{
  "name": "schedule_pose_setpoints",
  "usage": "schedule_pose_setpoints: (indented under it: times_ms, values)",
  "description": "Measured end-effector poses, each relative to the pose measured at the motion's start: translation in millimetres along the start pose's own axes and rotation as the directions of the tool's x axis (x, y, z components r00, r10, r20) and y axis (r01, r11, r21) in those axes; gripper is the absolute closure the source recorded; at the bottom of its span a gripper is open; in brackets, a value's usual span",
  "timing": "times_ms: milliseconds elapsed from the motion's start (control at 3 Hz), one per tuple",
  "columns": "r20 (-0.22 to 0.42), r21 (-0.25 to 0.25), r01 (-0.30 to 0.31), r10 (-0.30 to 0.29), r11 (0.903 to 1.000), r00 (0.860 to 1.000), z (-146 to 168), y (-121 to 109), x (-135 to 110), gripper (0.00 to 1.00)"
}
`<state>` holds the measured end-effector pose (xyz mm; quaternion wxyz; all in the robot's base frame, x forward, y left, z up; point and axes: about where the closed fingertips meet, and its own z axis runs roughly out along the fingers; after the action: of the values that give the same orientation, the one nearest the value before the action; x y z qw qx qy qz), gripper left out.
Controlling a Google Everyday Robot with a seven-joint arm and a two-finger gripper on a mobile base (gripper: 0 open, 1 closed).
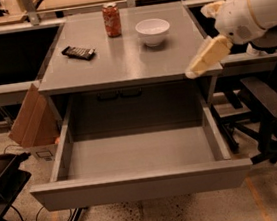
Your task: Place rxbar chocolate into top drawer
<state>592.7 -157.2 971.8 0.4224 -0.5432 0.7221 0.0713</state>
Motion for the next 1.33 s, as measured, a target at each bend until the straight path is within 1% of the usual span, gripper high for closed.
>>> schedule_pose_setpoints:
  times_ms: [333,667,1000,1333]
  values:
    - [0.189,0.058,-0.033,0.021,0.9978,0.982,38,-49,-54,0.0]
    - [0.315,0.061,-0.051,0.029,0.9969,0.949,82,-75,-114,0.0]
    - [0.319,0.059,-0.06,0.038,0.9965,0.947,88,-77,-114,0.0]
    - [0.356,0.042,-0.129,0.106,0.9908,0.928,135,-87,-109,0.0]
